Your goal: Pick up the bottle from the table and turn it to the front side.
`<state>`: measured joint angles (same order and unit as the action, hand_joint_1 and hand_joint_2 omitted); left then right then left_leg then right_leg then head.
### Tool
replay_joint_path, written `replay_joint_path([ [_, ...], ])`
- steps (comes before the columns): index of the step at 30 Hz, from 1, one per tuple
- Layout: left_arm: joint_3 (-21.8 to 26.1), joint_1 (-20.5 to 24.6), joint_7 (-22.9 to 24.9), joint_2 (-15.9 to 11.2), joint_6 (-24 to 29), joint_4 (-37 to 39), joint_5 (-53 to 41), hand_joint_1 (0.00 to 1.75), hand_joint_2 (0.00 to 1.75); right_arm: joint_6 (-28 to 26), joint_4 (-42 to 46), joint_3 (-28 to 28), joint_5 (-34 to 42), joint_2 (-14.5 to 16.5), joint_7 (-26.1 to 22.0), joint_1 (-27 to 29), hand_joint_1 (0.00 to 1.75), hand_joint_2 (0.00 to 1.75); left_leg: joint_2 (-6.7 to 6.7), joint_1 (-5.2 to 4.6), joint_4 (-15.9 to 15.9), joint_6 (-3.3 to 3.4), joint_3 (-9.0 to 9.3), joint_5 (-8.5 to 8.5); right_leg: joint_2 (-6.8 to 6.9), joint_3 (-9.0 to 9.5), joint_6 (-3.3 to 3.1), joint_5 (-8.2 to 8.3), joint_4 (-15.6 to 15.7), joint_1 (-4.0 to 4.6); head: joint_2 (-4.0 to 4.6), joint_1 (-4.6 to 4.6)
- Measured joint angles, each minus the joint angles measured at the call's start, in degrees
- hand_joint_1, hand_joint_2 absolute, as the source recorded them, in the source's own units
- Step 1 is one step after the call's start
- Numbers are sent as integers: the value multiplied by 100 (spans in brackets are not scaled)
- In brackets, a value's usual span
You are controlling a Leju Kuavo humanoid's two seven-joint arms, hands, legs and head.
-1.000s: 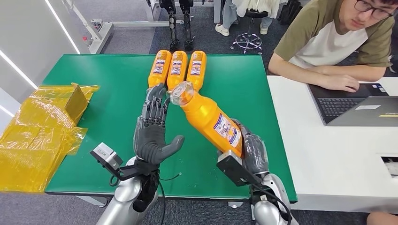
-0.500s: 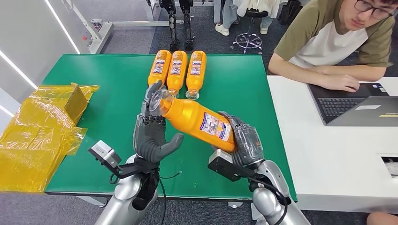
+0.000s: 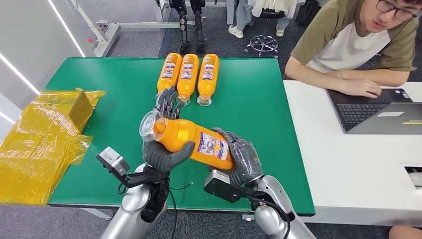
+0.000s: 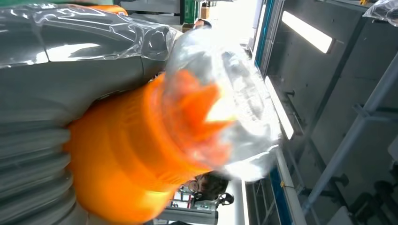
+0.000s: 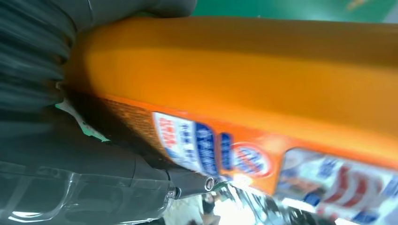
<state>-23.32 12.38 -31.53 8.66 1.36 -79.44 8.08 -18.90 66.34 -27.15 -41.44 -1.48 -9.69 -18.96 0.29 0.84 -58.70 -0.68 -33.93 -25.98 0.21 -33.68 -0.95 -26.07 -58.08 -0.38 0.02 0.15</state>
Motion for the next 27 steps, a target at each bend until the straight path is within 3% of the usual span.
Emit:
replay_joint_path([
  [1,0,-3,3,-4,0,5,2,0,175,75,-46,-22,-36,4,75,-2,175,175,0,0,0,0,0,0,0,0,0,0,0,0,1,-1],
  [2,0,-7,7,-8,0,10,3,19,175,137,-88,-39,-68,9,130,-3,175,175,0,0,0,0,0,0,0,0,0,0,0,0,1,-1],
  [5,0,-22,15,-15,-8,16,6,150,175,266,-175,-65,-163,21,204,-7,175,175,-1,0,0,0,0,0,-1,-1,0,0,0,0,0,0],
  [6,0,-29,14,-17,-16,16,7,175,175,304,-197,-72,-199,23,221,-9,175,175,-1,0,0,0,0,0,-1,-1,0,0,0,0,0,-1],
  [19,0,-192,-36,-63,-121,16,-32,175,175,447,-383,-130,-356,23,267,-144,175,175,-3,0,0,0,0,0,-4,-2,0,0,0,0,1,0],
  [20,0,-195,-36,-64,-134,16,-42,175,175,439,-389,-134,-359,23,256,-146,168,175,-3,0,0,0,0,0,-3,-2,0,0,0,0,1,0],
  [24,0,-198,-36,-63,-154,15,-75,175,175,304,-398,-142,-323,23,143,-145,0,175,-3,0,0,0,0,0,-3,-2,0,0,0,0,1,-1],
  [27,0,-191,-28,-62,-153,15,-105,175,175,13,-385,-145,-91,33,-166,-105,0,175,-2,0,0,0,0,0,-3,-2,0,0,0,0,1,-1],
])
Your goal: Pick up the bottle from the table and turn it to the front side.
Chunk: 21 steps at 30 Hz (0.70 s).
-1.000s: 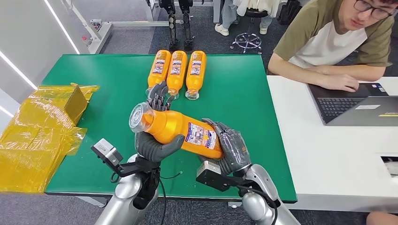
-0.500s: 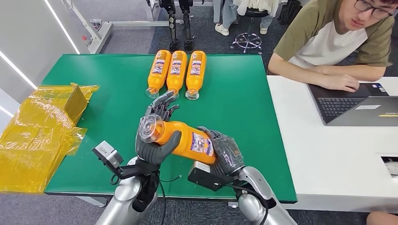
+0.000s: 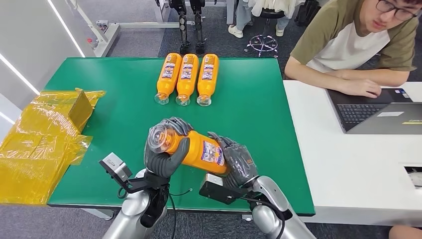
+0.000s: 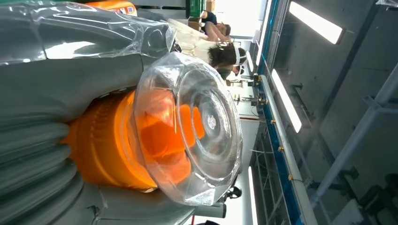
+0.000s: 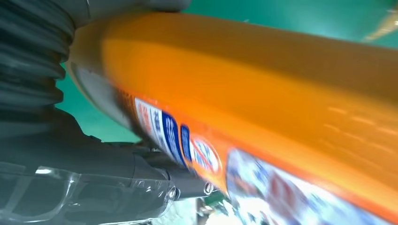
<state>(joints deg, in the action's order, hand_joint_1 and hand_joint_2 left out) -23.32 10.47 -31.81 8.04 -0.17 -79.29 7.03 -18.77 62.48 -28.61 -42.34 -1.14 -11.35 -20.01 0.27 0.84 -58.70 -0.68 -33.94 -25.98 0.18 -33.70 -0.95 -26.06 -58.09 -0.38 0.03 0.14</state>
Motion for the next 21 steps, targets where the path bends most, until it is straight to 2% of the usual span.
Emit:
replay_joint_path([
  [3,0,4,30,0,23,1,-3,175,175,-448,131,4,618,46,-609,96,0,175,0,0,0,0,0,0,0,0,0,0,0,0,0,-1],
  [7,0,13,74,3,109,9,50,175,175,-1052,608,32,1803,155,-1553,318,0,175,0,0,0,0,0,0,0,-1,0,-1,0,0,0,1],
  [11,7,36,93,-3,290,73,74,175,175,-1515,1312,39,2585,286,-2187,634,0,175,0,0,1,-1,0,-1,0,-2,0,-2,0,0,0,0],
  [13,37,55,97,-26,575,107,-125,175,175,-1694,1724,39,2903,354,-2426,836,0,175,-1,1,1,-2,0,-1,-1,-2,0,-3,0,1,0,0],
  [16,117,110,272,-145,1449,154,-1252,175,175,-1926,2256,38,3131,407,-2600,1101,0,175,-3,1,2,-2,1,-2,-5,-2,0,-3,0,1,1,-1],
  [18,227,167,563,-277,1963,197,-2232,175,175,-2040,2560,39,3172,430,-2700,1281,0,175,-3,2,3,-2,1,-2,-5,-2,-1,-3,-1,1,0,1],
  [21,504,242,1017,-527,2322,269,-3512,175,175,-2104,2927,71,3145,495,-2836,1569,0,175,-5,5,3,-3,2,-1,-7,-3,-1,-3,-4,2,-1,0],
])
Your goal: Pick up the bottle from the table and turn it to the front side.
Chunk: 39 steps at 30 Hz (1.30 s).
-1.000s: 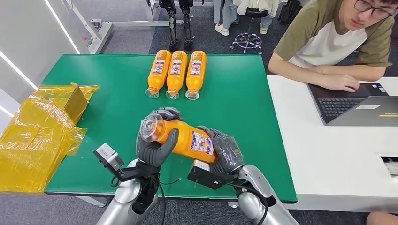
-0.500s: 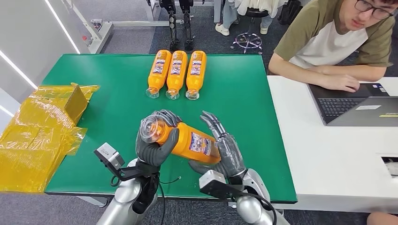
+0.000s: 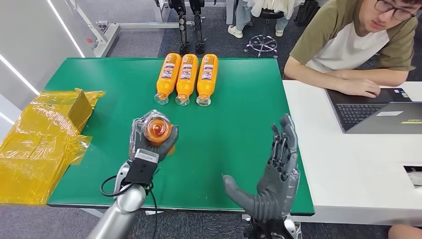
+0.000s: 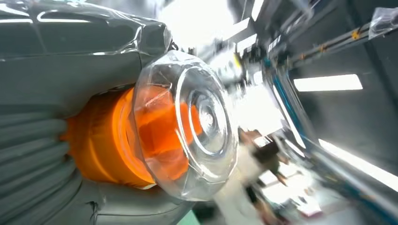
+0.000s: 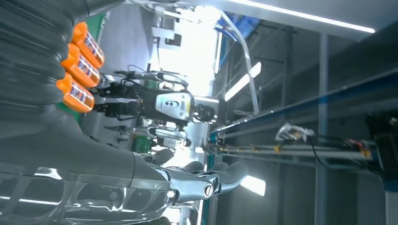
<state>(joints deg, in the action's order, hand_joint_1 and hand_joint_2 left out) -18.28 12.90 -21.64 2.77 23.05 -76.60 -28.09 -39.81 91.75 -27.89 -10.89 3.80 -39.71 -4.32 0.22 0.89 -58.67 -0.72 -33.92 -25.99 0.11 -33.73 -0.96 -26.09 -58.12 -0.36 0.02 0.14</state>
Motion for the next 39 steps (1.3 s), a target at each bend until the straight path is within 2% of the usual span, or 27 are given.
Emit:
replay_joint_path([
  [4,408,86,566,-471,481,85,-1723,175,175,-15,348,63,14,69,-41,288,0,175,-8,5,1,-4,1,2,-8,-3,-3,-1,-3,1,1,-1],
  [7,630,196,950,-965,709,152,-2625,175,175,-19,510,96,75,87,-42,408,0,175,-13,8,2,-10,0,6,-13,-7,-7,0,-7,4,1,2],
  [12,987,345,1452,-1860,800,206,-3359,175,175,-19,649,139,176,87,-42,480,0,175,-27,10,3,-16,0,10,-30,-19,-16,5,-14,5,0,2],
  [15,1124,360,1654,-2212,714,204,-3645,175,175,-19,679,143,214,88,-42,480,0,175,-27,10,3,-19,-2,11,-29,-21,-18,5,-15,5,1,2],
  [19,1159,444,1751,-2548,329,246,-3829,175,175,-17,690,142,239,112,-37,456,0,175,-27,10,3,-21,-3,13,-29,-23,-20,7,-15,5,1,3],
  [23,1094,661,1685,-2686,-205,643,-3836,175,175,-17,750,113,228,131,35,386,0,175,-27,9,2,-23,-3,14,-27,-22,-24,10,-15,5,0,3],
  [27,895,878,1555,-2720,-441,1366,-3899,175,175,-17,829,57,208,134,161,319,0,175,-28,10,2,-28,-3,18,-29,-24,-28,13,-15,4,0,2],
  [34,427,1531,1152,-2649,-1034,2973,-4055,175,175,-17,955,22,189,156,260,269,0,175,-27,10,2,-31,-5,20,-29,-29,-30,14,-15,5,0,2],
  [39,109,2102,1083,-2549,-1409,4087,-4185,175,175,-17,1048,24,133,157,266,325,0,175,-32,11,2,-34,-6,22,-35,-32,-35,19,-16,5,1,3],
])
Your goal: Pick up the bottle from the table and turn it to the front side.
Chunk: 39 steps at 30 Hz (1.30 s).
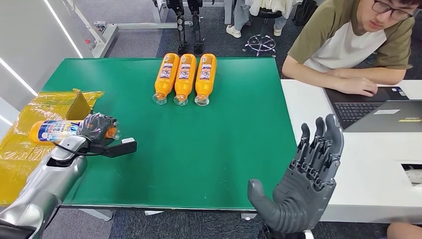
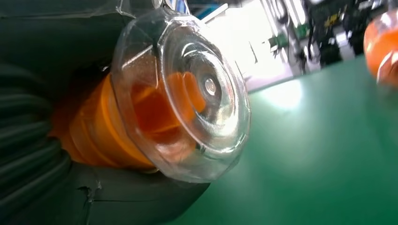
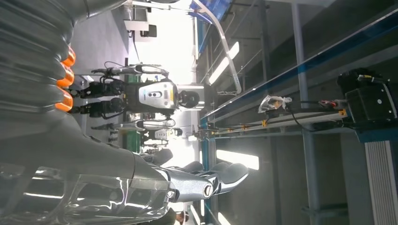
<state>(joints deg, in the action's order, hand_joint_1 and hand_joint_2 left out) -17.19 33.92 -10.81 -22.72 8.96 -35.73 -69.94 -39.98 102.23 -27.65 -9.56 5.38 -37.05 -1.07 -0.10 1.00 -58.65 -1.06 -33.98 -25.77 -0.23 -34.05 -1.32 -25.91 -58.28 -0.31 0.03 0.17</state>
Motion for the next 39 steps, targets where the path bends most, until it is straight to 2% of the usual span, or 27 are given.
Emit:
replay_joint_path([
  [4,-170,240,-135,46,-208,578,-53,175,175,0,19,19,-21,-2,-18,67,0,175,-1,0,0,0,-2,0,-1,-3,0,0,0,0,0,1],
  [11,-401,433,-271,64,-453,1164,-111,175,175,0,17,28,-19,-33,-66,158,0,175,-3,1,0,0,-7,0,-2,-9,0,0,-1,1,-1,0],
  [13,-434,447,-273,78,-496,1264,-105,167,175,2,16,27,-13,-37,-65,162,0,175,-3,1,0,0,-8,0,-2,-9,0,0,-1,1,0,0],
  [17,-473,431,-274,103,-516,1377,-58,69,175,2,13,24,2,-39,-56,160,0,175,-1,1,0,-1,-10,0,-1,-8,0,0,-1,1,1,0],
  [18,-475,426,-274,109,-514,1393,-40,57,175,2,10,22,12,-39,-50,159,0,175,0,1,0,-1,-10,0,0,-8,0,0,-1,1,0,0],
  [20,-475,420,-280,125,-530,1418,8,23,175,2,3,19,35,-39,-32,155,0,175,2,1,0,-1,-11,0,2,-7,0,0,-1,1,0,1],
  [22,-475,420,-323,141,-590,1441,81,5,175,2,-6,16,46,-39,-19,150,0,175,5,1,0,-1,-10,1,4,-5,0,0,-1,1,0,2],
  [28,-473,442,-432,174,-688,1455,248,0,175,2,-32,16,47,-39,-20,144,0,175,5,0,2,-2,-2,1,5,3,0,0,-5,0,-1,0],
  [31,-466,431,-590,178,-573,1455,381,0,175,2,-40,18,48,-39,-25,141,0,175,5,-1,2,-3,1,2,5,6,0,0,-9,-1,0,1],
  [39,-120,7,-1841,147,170,1350,1457,0,175,2,-8,61,54,-37,-2,142,0,175,3,0,2,-6,2,4,3,0,-1,-1,-13,-1,-1,0],
])
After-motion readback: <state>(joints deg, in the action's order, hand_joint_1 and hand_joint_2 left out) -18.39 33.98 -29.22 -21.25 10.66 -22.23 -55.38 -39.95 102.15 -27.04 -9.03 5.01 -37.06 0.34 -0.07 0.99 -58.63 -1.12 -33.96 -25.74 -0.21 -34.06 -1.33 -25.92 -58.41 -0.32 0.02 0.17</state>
